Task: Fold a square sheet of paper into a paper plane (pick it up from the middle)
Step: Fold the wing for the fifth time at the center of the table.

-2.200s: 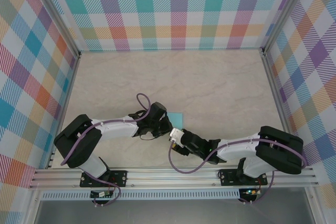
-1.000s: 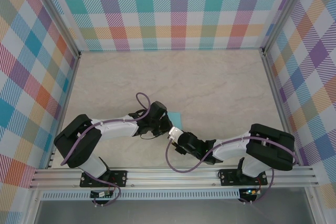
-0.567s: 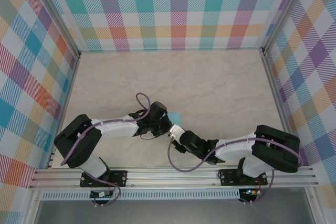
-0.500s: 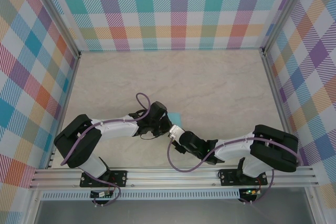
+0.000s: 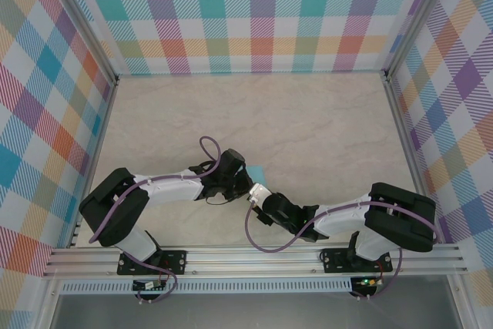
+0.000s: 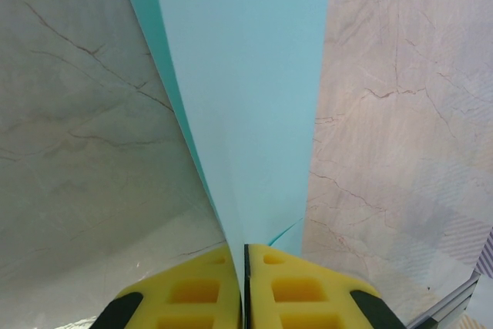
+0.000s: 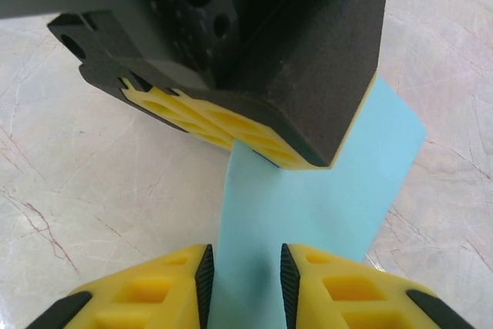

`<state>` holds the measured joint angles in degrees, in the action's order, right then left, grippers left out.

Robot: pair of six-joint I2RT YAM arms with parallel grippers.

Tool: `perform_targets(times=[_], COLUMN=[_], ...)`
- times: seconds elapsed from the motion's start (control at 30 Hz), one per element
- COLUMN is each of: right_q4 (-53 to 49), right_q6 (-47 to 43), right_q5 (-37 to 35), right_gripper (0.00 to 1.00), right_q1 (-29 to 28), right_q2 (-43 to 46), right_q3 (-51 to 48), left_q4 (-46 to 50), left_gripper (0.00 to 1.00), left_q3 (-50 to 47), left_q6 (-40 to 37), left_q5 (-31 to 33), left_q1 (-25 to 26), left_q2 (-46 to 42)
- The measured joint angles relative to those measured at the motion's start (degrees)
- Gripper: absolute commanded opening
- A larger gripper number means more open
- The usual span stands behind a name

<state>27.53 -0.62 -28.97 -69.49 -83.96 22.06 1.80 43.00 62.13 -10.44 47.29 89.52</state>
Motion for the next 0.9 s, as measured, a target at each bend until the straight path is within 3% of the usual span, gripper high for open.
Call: perform_targets(times=[0.23,0.6,0.9], right_q4=[-0.1,-0.2,-0.6], right_q6=[0.2,0.2,2.4], right_q5=[-0.3,-0.7,-0.6], right_gripper=[0.22,0.04,0.0], right_q1=[0.0,0.0,0.0], right_q2=[-0.7,-1.1,-1.1], right_q3=[0.0,0.0,0.0], left_q4=[0.0,0.0,2.2], left_gripper=[0.1,0.15,0.4], left_q3=[0.0,0.0,0.0], left_q6=[0.0,0.0,-0.5], left_q5=[0.0,0.0,1.0], left_q1=[0.0,0.1,0.1], left_q2=[0.0,0.0,-1.0])
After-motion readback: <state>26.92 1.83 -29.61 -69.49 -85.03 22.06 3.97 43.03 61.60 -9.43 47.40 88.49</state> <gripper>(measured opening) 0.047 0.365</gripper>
